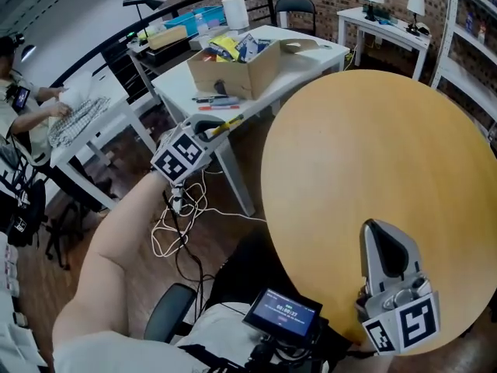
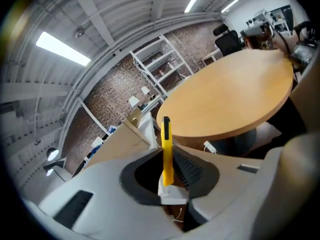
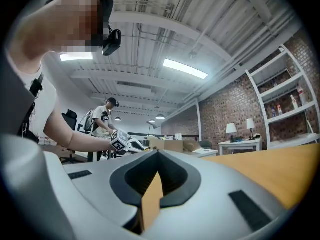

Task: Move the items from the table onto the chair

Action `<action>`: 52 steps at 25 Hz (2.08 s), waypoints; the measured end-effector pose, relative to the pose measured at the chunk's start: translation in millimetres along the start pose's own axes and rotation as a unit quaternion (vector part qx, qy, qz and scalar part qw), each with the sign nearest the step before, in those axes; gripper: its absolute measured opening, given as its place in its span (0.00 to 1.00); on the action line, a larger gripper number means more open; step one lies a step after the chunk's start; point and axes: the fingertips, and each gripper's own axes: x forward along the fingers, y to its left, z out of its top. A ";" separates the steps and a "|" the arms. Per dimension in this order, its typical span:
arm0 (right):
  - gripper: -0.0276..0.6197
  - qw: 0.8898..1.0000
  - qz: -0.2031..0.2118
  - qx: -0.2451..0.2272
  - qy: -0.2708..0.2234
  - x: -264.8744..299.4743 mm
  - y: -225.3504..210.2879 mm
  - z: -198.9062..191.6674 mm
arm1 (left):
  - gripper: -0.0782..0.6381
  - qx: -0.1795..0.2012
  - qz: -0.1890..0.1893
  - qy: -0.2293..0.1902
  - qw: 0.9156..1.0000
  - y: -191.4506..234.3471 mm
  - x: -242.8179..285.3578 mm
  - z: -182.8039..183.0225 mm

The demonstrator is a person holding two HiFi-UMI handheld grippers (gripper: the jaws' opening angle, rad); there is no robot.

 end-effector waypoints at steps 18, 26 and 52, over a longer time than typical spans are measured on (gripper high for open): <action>0.05 1.000 -0.017 -0.010 -0.002 -13.8 -11.9 0.8 | 0.22 0.183 -0.081 0.251 0.947 76.5 80.1 -109.3; 0.05 0.999 -0.037 -0.007 -0.004 -26.7 -25.9 4.0 | 0.29 0.199 -0.073 0.253 0.944 82.3 84.2 -111.2; 0.05 0.995 -0.101 0.012 0.018 -61.2 -67.5 -25.4 | 0.13 -0.160 -0.207 -0.276 0.925 -146.7 3.4 237.0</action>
